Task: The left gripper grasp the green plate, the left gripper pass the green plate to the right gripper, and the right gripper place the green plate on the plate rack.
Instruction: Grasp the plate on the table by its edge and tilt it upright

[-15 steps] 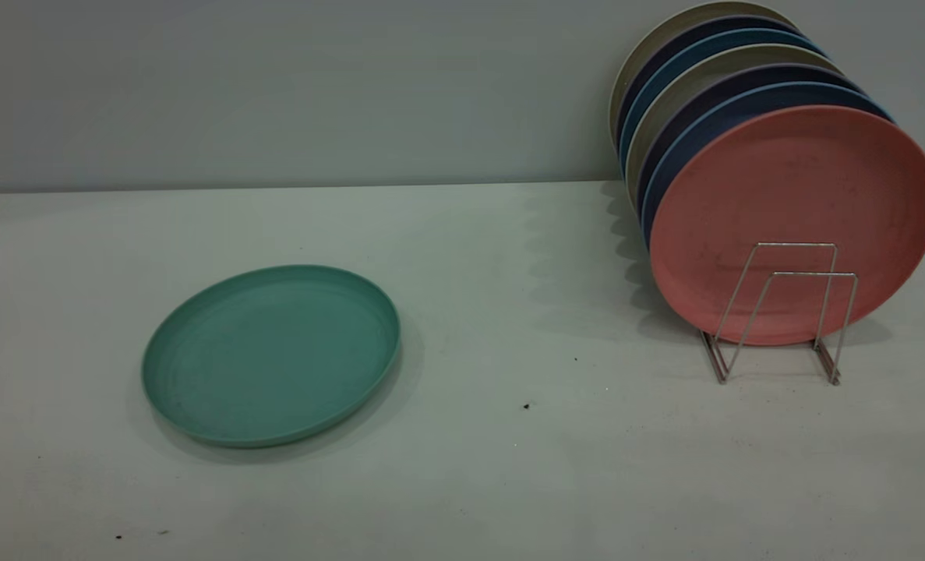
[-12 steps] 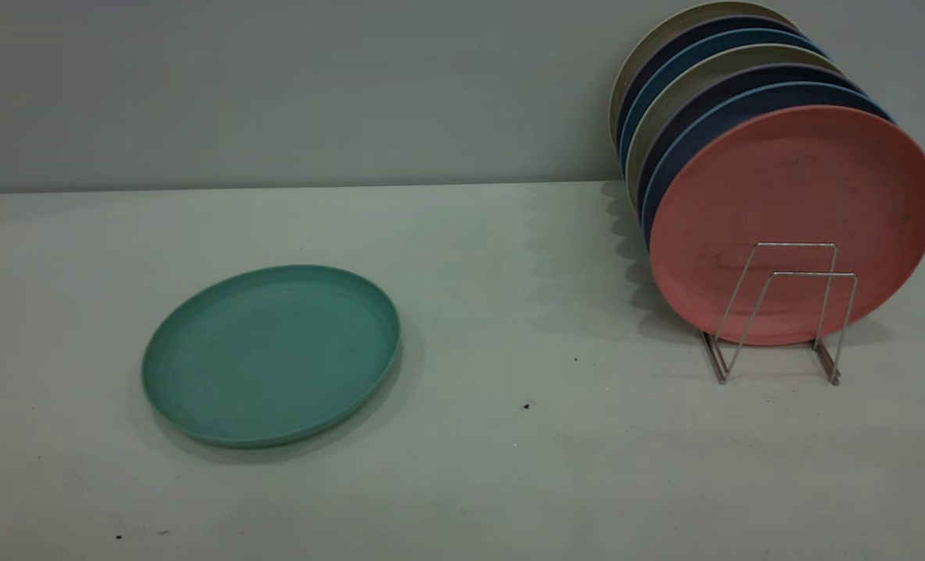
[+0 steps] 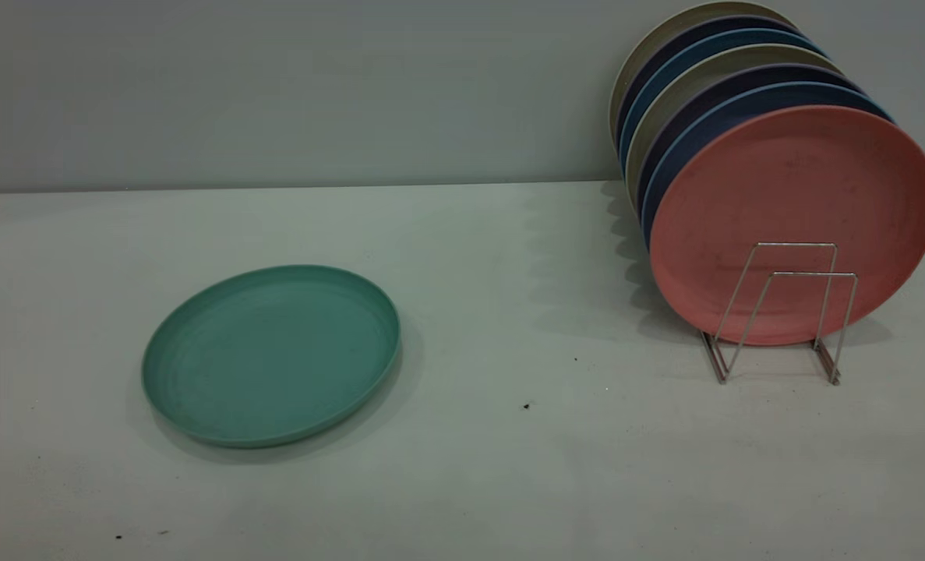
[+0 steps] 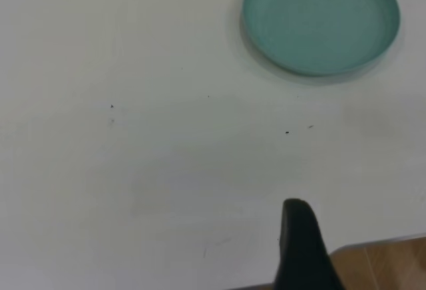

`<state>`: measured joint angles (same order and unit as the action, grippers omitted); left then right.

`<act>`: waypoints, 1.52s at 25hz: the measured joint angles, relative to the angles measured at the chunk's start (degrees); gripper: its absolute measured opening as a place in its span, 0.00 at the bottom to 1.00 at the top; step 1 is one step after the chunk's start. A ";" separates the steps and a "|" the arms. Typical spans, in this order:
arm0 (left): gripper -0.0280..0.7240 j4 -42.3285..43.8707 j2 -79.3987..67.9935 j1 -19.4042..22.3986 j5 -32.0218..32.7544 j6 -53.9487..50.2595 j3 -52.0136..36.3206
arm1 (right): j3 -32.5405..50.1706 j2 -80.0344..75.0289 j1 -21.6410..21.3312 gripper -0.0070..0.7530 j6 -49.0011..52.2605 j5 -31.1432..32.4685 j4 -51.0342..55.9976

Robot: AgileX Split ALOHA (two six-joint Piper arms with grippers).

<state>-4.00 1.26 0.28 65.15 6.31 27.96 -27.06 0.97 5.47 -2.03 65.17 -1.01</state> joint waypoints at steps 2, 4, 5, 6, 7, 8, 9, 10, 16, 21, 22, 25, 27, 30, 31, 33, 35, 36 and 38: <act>0.68 0.00 0.00 0.00 0.00 0.00 0.00 | 0.00 0.00 0.00 0.44 0.00 0.00 0.00; 0.68 0.00 0.00 0.00 0.00 0.00 0.00 | 0.00 0.00 0.00 0.44 0.00 0.00 0.00; 0.68 0.00 0.00 0.00 0.00 0.00 0.00 | 0.00 0.00 0.00 0.44 0.00 0.00 0.00; 0.68 0.00 0.00 0.00 0.00 0.00 0.00 | 0.00 0.00 0.00 0.44 0.00 0.00 0.00; 0.68 0.00 0.00 0.00 0.00 0.00 0.00 | 0.00 0.00 0.00 0.44 0.00 0.00 0.00; 0.68 0.00 0.00 0.00 0.00 0.00 0.00 | 0.00 0.00 0.00 0.44 0.00 0.00 0.00; 0.68 0.00 0.00 0.00 0.00 -0.07 0.00 | 0.00 0.00 0.00 0.44 0.00 0.00 0.00; 0.68 0.00 0.00 0.00 0.00 -0.07 0.00 | 0.00 0.00 0.00 0.44 0.00 0.00 0.00; 0.68 0.00 0.00 0.00 0.00 -0.02 0.00 | 0.00 0.00 0.00 0.44 0.00 0.00 0.00; 0.68 0.00 0.00 0.00 0.00 -0.02 0.00 | 0.00 0.00 0.00 0.44 0.00 0.00 0.00; 0.68 0.00 0.00 0.00 0.00 -0.02 0.00 | 0.00 0.00 0.00 0.44 0.00 0.00 0.00; 0.68 0.00 0.00 0.00 0.00 -0.02 0.00 | 0.00 0.00 0.00 0.44 0.00 0.00 0.00; 0.68 0.00 0.00 0.00 0.00 -0.02 0.00 | 0.00 0.00 0.00 0.44 0.00 0.00 0.00; 0.68 1.66 0.00 0.00 -0.73 -0.02 0.07 | 0.00 0.00 0.00 0.44 0.00 0.00 0.00; 0.68 2.58 0.00 0.00 -1.77 -0.02 0.31 | 0.00 0.00 0.00 0.44 0.00 0.00 0.00; 0.68 3.49 0.00 0.00 -5.47 -0.98 0.58 | -0.13 0.00 0.00 0.44 0.00 -0.15 0.00; 0.68 3.43 -1.19 0.00 -7.96 -4.41 0.58 | -0.75 -0.42 0.00 0.44 -0.98 -1.24 0.00; 0.68 3.43 -2.54 0.00 -8.27 -5.84 0.53 | -1.04 -1.02 0.00 0.44 -1.92 -2.79 0.00; 0.68 3.31 -7.64 0.00 -8.91 -7.91 0.53 | -1.21 -2.72 0.00 0.44 -3.17 -6.61 0.00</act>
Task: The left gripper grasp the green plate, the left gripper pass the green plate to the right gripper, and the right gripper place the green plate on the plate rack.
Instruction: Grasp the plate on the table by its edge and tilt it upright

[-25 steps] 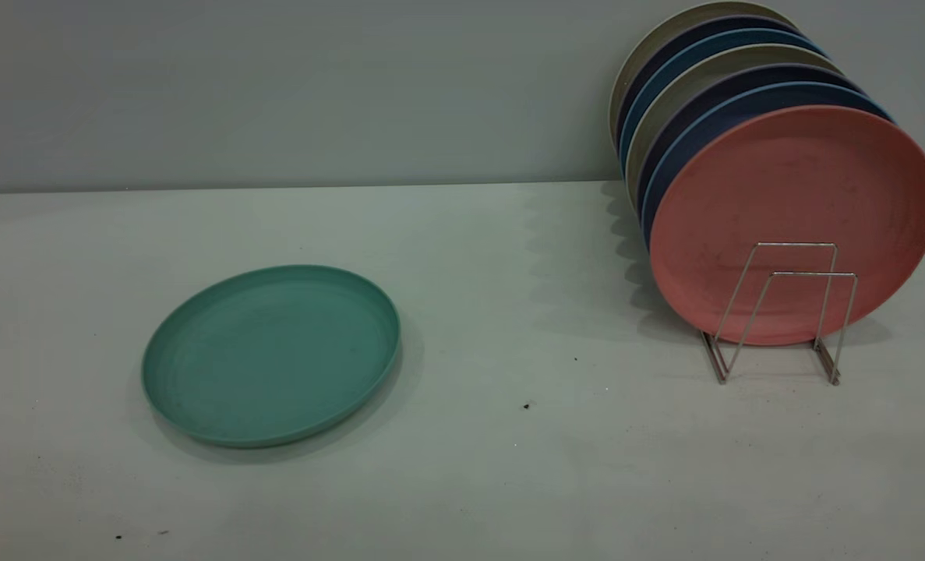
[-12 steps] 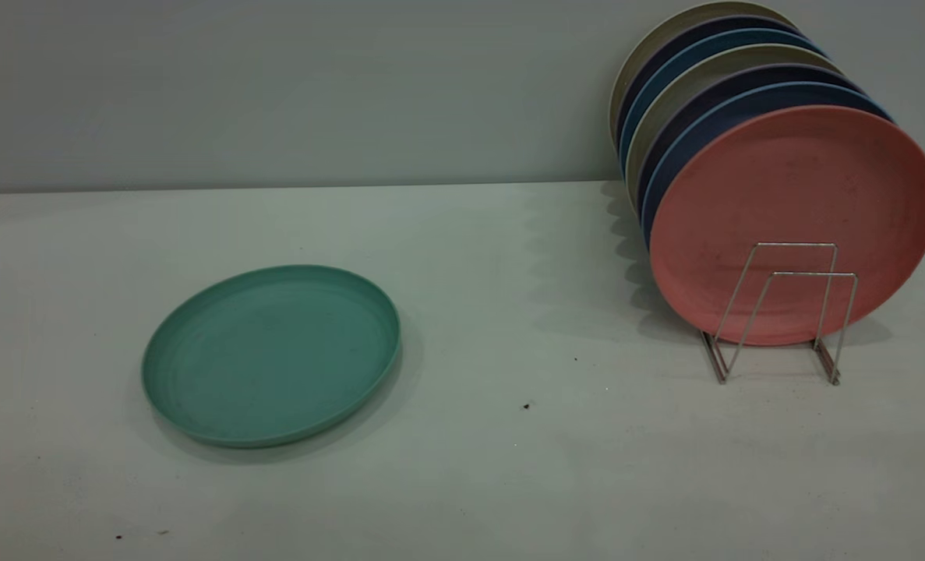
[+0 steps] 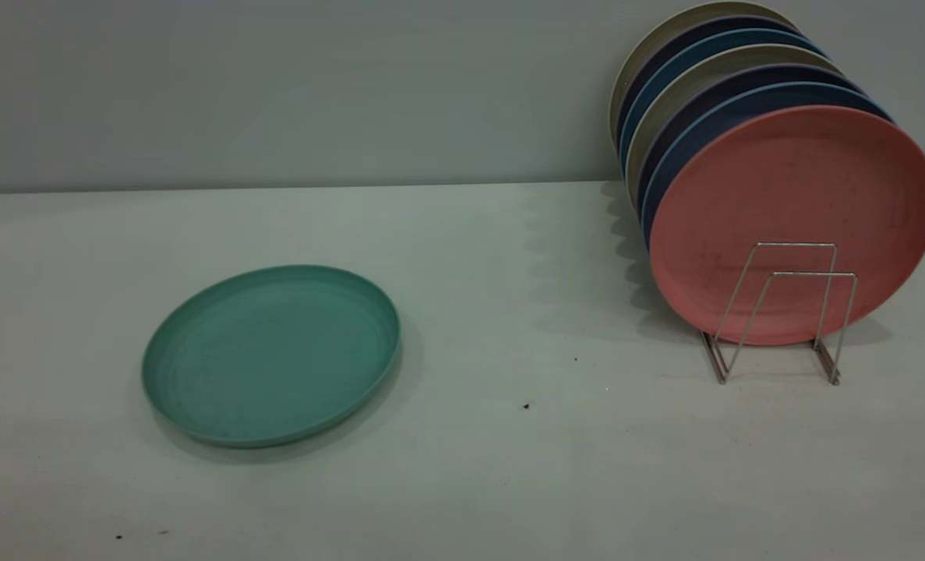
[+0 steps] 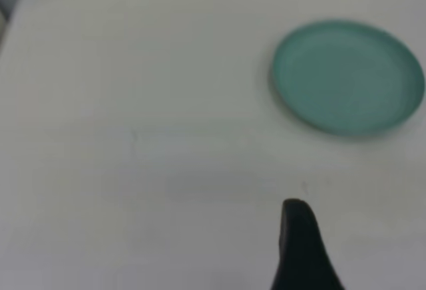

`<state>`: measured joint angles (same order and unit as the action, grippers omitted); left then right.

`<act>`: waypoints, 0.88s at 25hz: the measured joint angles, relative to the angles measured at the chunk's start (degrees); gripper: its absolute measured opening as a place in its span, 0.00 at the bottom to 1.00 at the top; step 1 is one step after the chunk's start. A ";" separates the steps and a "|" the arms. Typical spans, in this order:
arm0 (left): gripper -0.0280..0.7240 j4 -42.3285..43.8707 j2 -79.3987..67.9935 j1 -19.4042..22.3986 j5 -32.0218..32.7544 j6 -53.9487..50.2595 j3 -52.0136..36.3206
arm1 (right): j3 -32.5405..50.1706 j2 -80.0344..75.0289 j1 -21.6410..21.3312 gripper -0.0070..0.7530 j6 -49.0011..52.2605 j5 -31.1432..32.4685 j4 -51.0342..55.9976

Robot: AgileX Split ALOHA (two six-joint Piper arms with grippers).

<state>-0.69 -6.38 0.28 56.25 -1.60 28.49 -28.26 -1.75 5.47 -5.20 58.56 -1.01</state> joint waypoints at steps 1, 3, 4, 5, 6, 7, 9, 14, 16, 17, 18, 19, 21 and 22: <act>0.68 -0.03 -3.28 0.00 -0.73 -0.39 0.00 | 0.00 -1.25 0.00 0.44 -0.27 -2.05 0.02; 0.68 -0.19 -10.07 0.00 -2.57 -0.79 0.00 | 0.00 -4.22 0.00 0.44 -0.38 -4.98 0.17; 0.68 -0.55 -14.02 0.00 -4.06 -0.88 0.00 | -0.11 -5.79 0.00 0.44 -0.44 -5.73 0.37; 0.68 -1.15 -17.38 0.00 -5.77 -0.88 0.00 | -0.11 -8.18 0.00 0.44 -0.50 -6.71 1.01; 0.68 -1.85 -21.44 0.00 -7.27 -0.66 0.00 | -0.11 -9.89 0.00 0.44 -0.62 -7.71 1.43; 0.68 -2.65 -25.53 0.00 -9.05 0.01 0.12 | -0.11 -12.00 0.00 0.44 -0.92 -8.63 2.14; 0.68 -4.61 -33.31 0.00 -11.61 2.60 1.17 | -0.11 -15.83 0.00 0.44 -1.58 -11.58 4.19; 0.68 -10.52 -53.50 0.00 -14.26 10.62 7.79 | -0.11 -25.62 0.00 0.44 -5.26 -18.23 9.88; 0.68 -11.23 -59.43 0.00 -15.15 11.64 10.48 | -0.11 -29.10 0.00 0.44 -6.24 -19.69 11.21; 0.68 -11.54 -62.01 0.00 -15.52 11.65 11.51 | -0.11 -30.37 0.00 0.44 -6.57 -20.34 11.76; 0.68 -12.00 -64.19 0.00 -16.06 11.33 11.99 | -0.11 -31.79 0.00 0.44 -6.80 -20.81 12.21; 0.68 -12.46 -66.10 0.00 -16.79 10.80 12.15 | -0.11 -33.07 0.00 0.44 -6.93 -21.38 12.36; 0.68 -13.62 -69.27 0.00 -18.53 9.95 12.43 | -0.11 -34.99 0.00 0.44 -7.04 -22.40 12.47; 0.68 -14.07 -71.09 0.00 -19.92 9.90 12.82 | -0.11 -35.94 0.00 0.44 -7.20 -22.73 12.53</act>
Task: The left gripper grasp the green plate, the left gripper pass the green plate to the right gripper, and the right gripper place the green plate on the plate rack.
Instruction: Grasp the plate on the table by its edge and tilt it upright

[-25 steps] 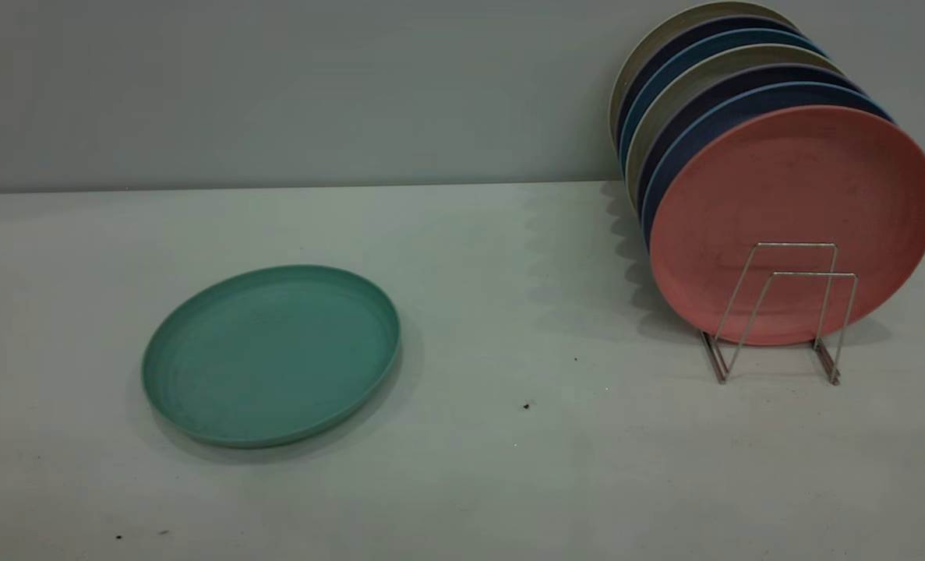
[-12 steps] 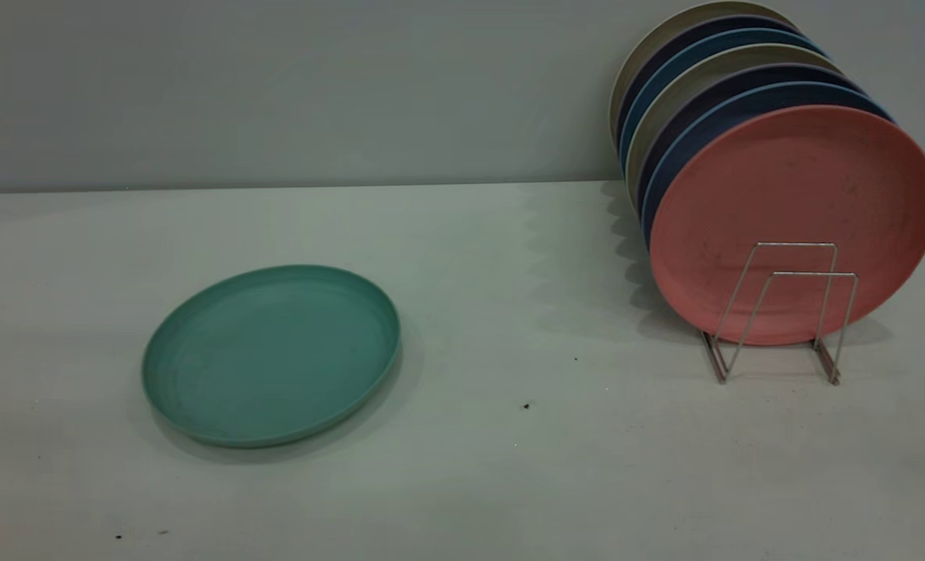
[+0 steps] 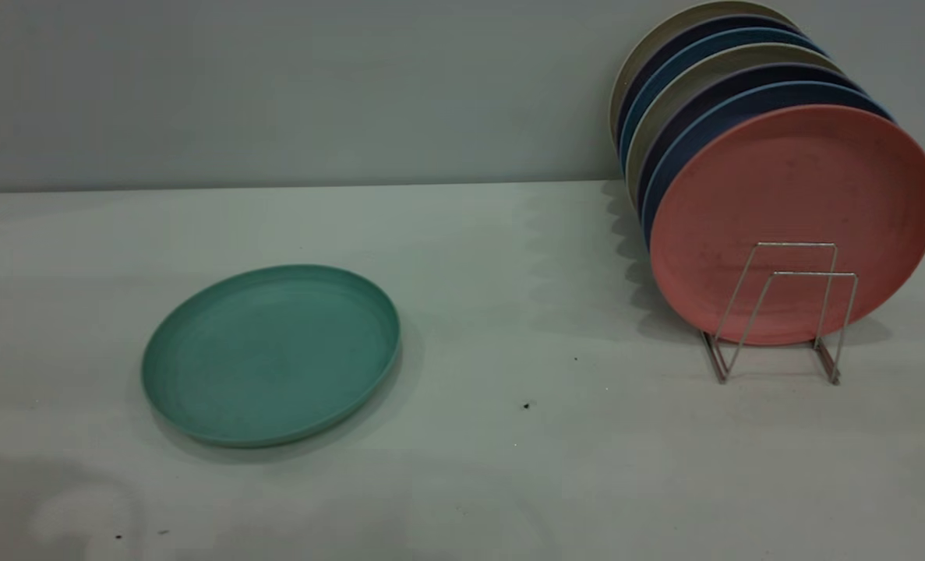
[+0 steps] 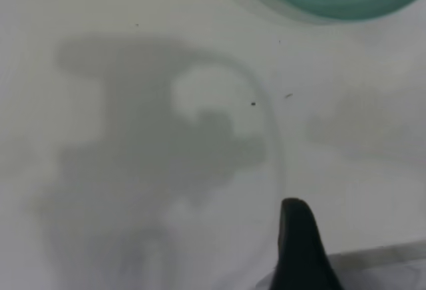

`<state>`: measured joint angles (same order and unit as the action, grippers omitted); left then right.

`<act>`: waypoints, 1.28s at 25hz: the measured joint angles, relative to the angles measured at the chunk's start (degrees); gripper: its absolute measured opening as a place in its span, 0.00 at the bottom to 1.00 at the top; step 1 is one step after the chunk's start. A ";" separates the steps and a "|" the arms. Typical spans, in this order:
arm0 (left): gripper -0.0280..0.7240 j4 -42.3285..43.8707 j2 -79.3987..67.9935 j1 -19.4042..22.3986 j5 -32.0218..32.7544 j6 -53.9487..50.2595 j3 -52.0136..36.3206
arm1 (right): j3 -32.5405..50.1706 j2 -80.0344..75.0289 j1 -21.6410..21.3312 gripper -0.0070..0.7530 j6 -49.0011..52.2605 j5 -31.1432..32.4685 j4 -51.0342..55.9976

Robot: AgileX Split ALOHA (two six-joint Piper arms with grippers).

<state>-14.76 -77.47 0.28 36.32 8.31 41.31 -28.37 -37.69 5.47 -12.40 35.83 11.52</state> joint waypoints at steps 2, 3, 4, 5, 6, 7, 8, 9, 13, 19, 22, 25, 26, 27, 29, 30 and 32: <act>0.68 -0.43 -3.87 0.00 -1.96 -0.01 1.47 | 0.00 -1.55 0.00 0.44 -0.29 -0.61 0.00; 0.68 -0.50 -6.26 0.00 -2.84 -0.01 2.58 | 0.00 -2.28 0.00 0.44 -0.50 -0.84 0.00; 0.68 -0.54 -8.75 0.00 -3.69 0.40 3.60 | 0.00 -2.90 0.00 0.44 -0.63 -1.05 0.05; 0.68 -0.70 -10.82 0.00 -4.57 1.01 4.88 | 0.00 -3.36 0.00 0.44 -0.68 -1.26 0.06; 0.68 -1.06 -13.28 0.00 -5.12 2.14 6.28 | 0.00 -3.75 0.00 0.44 -0.68 -1.40 0.26; 0.68 -1.69 -15.70 0.00 -5.78 3.58 7.74 | 0.00 -3.94 0.00 0.44 -0.79 -1.51 0.48; 0.68 -2.81 -17.68 0.00 -6.19 4.87 8.98 | 0.00 -4.01 0.00 0.44 -0.84 -1.57 0.68; 0.68 -4.49 -20.06 0.00 -6.44 6.27 10.39 | 0.00 -4.01 0.00 0.44 -0.84 -1.63 0.96; 0.68 -13.37 -28.37 1.39 -7.66 9.27 14.25 | 0.00 -4.06 0.00 0.44 -0.92 -1.75 1.27; 0.68 -19.95 -36.53 4.11 -11.47 9.40 14.97 | 0.00 -4.06 0.00 0.44 -1.25 -1.75 1.32; 0.68 -22.52 -39.53 4.37 -13.06 9.28 15.09 | 0.00 -4.06 0.00 0.44 -1.25 -1.75 1.32; 0.68 -25.39 -42.34 4.37 -14.38 9.90 15.09 | 0.00 -4.06 0.00 0.44 -1.25 -1.75 1.32; 0.68 -26.38 -43.11 4.37 -15.00 9.94 15.09 | 0.00 -4.06 0.00 0.44 -1.25 -1.75 1.32; 0.68 -27.03 -43.99 4.32 -15.41 10.01 15.09 | 0.00 -4.06 0.00 0.44 -1.25 -1.75 1.32; 0.68 -27.66 -45.18 4.32 -16.52 10.63 15.22 | 0.00 -4.06 0.00 0.44 -1.25 -1.75 1.32; 0.68 -28.05 -45.41 4.32 -17.15 11.06 15.28 | 0.00 -4.06 0.00 0.44 -1.25 -1.75 1.32; 0.68 -29.94 -45.79 4.32 -18.12 12.38 15.39 | 0.00 -4.06 0.00 0.44 -1.25 -1.75 1.32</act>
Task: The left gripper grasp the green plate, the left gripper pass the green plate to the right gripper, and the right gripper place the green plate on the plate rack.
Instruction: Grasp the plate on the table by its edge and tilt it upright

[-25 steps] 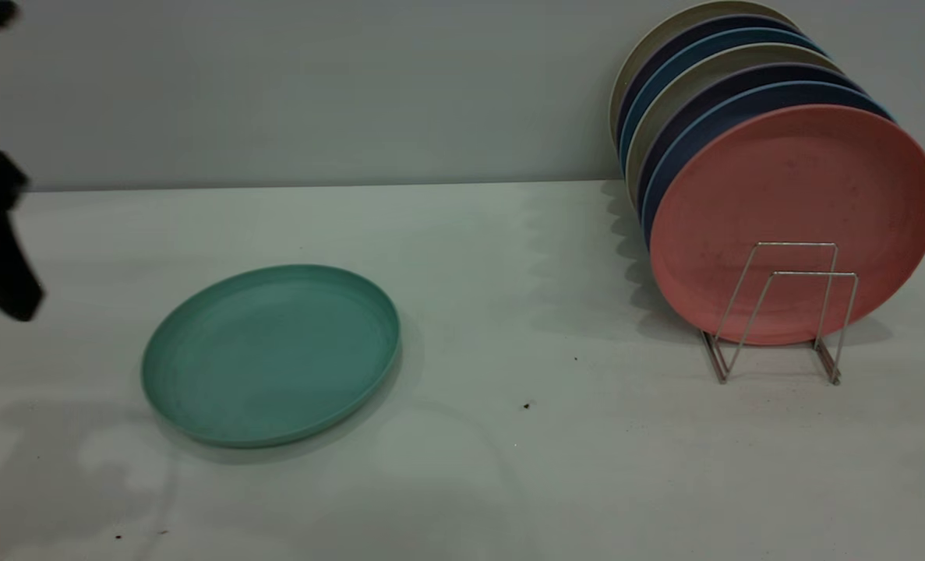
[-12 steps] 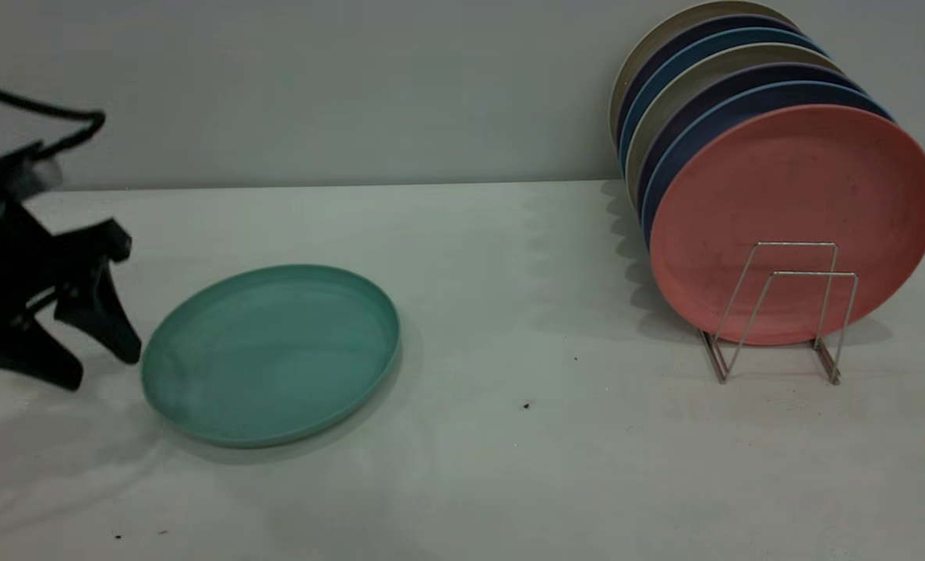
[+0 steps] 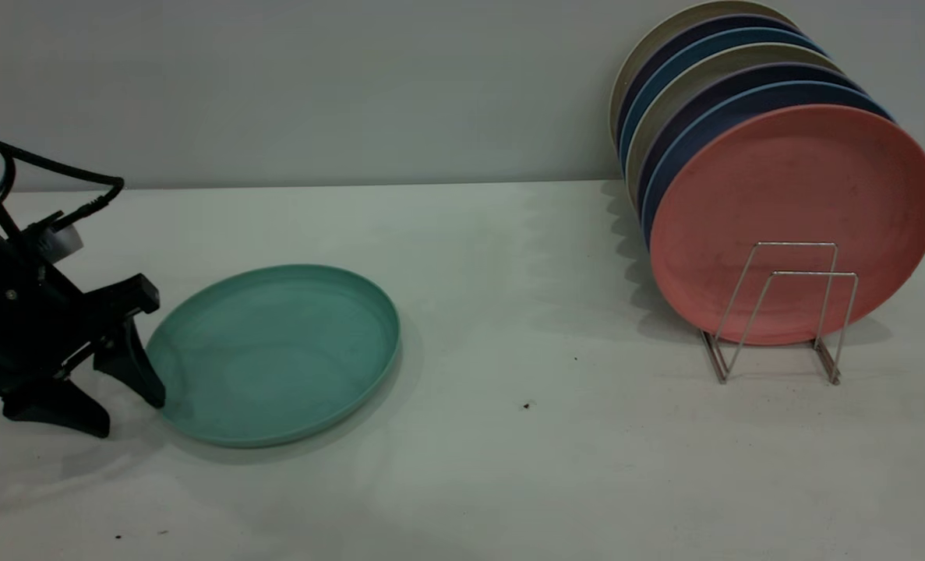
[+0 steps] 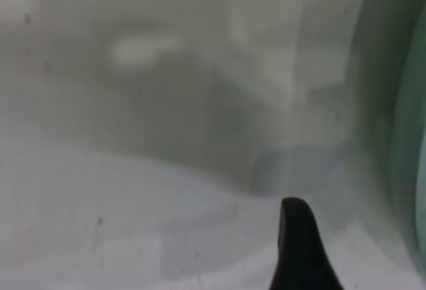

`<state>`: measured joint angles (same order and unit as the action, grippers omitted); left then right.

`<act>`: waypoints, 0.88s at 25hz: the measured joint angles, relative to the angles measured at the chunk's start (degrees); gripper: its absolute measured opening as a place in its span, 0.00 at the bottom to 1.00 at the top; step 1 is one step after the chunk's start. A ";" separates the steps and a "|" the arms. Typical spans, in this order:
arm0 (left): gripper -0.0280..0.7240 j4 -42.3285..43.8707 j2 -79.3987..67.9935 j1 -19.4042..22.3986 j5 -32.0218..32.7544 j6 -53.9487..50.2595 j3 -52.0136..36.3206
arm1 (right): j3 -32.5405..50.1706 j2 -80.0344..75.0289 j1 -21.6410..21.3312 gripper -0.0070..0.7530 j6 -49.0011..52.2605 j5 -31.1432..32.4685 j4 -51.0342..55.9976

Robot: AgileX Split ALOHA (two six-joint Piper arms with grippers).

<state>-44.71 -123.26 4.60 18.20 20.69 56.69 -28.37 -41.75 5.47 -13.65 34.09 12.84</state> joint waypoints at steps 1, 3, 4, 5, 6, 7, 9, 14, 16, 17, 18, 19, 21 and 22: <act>0.68 -1.18 -0.12 0.00 -0.58 0.68 0.15 | 0.00 0.00 0.00 0.44 0.00 0.00 0.00; 0.68 -4.95 -0.54 0.00 -1.36 3.19 0.35 | 0.00 0.00 0.00 0.44 0.00 0.00 0.00; 0.68 -6.65 -0.88 0.00 -1.36 5.09 0.49 | 0.00 0.00 0.00 0.44 0.00 0.00 0.00; 0.68 -8.80 -1.23 0.00 -1.15 6.89 0.69 | 0.00 0.00 0.00 0.44 0.00 0.00 0.00; 0.68 -11.08 -1.68 0.00 -0.94 9.12 0.81 | 0.00 0.00 0.00 0.44 0.00 0.00 0.00; 0.68 -13.38 -2.17 0.00 -0.82 11.41 0.81 | 0.00 0.00 0.00 0.44 -0.01 0.00 0.00; 0.68 -17.48 -3.02 0.00 -0.49 15.33 0.81 | 0.00 0.00 0.00 0.44 -0.01 -0.04 0.00; 0.66 -23.64 -4.26 0.00 0.10 22.48 0.85 | 0.00 0.00 0.00 0.44 -0.01 -0.04 0.00; 0.63 -24.30 -4.26 0.00 0.03 23.57 0.85 | 0.00 0.00 0.00 0.44 -0.01 -0.04 0.00; 0.59 -24.36 -4.31 0.00 -0.05 23.79 0.85 | 0.00 0.00 0.00 0.44 -0.01 -0.04 0.00; 0.55 -24.42 -4.32 0.00 -0.33 23.99 0.85 | 0.00 0.00 0.00 0.44 -0.01 -0.04 0.15; 0.49 -24.42 -4.37 0.00 -0.52 24.09 0.85 | 0.00 0.00 0.00 0.44 -0.01 -0.04 0.26; 0.33 -24.42 -4.37 0.00 -0.89 24.19 0.85 | 0.00 0.00 0.00 0.44 -0.01 -0.04 0.94; 0.25 -24.46 -4.37 0.00 -1.02 24.26 0.85 | 0.00 0.00 0.00 0.44 -0.01 -0.04 1.56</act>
<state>-69.17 -127.63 4.60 17.18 44.95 57.54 -28.37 -41.75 5.47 -13.67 34.04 14.40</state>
